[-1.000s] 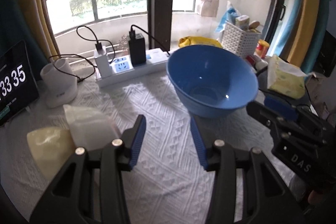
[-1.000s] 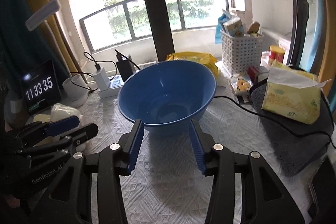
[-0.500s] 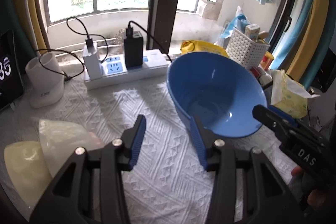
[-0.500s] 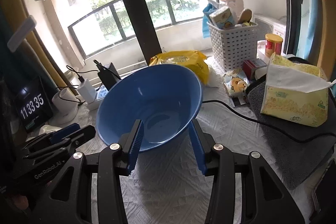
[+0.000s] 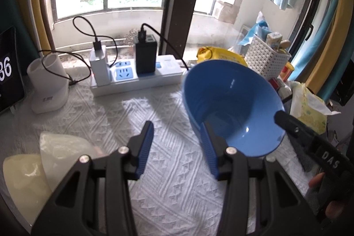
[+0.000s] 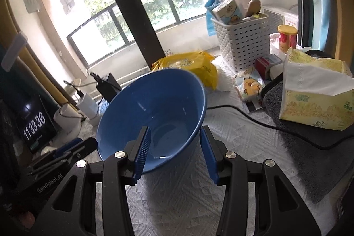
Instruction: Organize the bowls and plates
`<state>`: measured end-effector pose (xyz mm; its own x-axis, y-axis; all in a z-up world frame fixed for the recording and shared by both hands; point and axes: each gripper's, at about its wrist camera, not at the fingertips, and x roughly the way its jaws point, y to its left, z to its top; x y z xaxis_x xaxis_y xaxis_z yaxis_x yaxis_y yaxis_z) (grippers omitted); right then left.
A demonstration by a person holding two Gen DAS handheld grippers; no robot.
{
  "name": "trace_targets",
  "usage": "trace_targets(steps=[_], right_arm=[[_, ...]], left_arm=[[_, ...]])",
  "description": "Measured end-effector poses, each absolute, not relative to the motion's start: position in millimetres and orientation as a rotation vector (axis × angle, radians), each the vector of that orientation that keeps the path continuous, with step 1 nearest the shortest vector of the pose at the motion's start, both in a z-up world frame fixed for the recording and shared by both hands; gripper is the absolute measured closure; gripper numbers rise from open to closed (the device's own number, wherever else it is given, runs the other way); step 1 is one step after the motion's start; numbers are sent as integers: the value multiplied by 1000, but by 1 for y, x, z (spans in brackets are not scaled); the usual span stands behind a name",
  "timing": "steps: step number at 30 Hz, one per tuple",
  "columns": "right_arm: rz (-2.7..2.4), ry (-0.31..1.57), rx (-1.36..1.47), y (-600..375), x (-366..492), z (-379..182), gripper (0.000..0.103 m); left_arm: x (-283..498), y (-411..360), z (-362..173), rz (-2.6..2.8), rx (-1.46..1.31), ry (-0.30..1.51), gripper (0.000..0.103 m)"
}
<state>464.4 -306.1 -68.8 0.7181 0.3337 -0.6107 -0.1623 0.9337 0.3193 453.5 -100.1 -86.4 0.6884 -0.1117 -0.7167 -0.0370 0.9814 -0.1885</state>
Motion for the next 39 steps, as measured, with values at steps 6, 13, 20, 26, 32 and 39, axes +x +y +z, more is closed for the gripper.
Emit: trace_targets(steps=[6, 13, 20, 26, 32, 39], right_arm=[[267, 674, 278, -313, 460, -59, 55], [287, 708, 270, -306, 468, -69, 48], [294, 738, 273, -300, 473, -78, 48], [281, 764, 273, -297, 479, -89, 48], [282, 780, 276, -297, 482, -95, 48], [284, 773, 273, -297, 483, -97, 59]], left_arm=[[454, -96, -84, -25, -215, 800, 57], [458, -101, -87, -32, -197, 809, 57], [460, -102, -87, -28, -180, 808, 57], [459, -113, -89, -121, -182, 820, 31], [467, -122, -100, -112, -161, 871, 31], [472, -126, -110, -111, -154, 894, 32]])
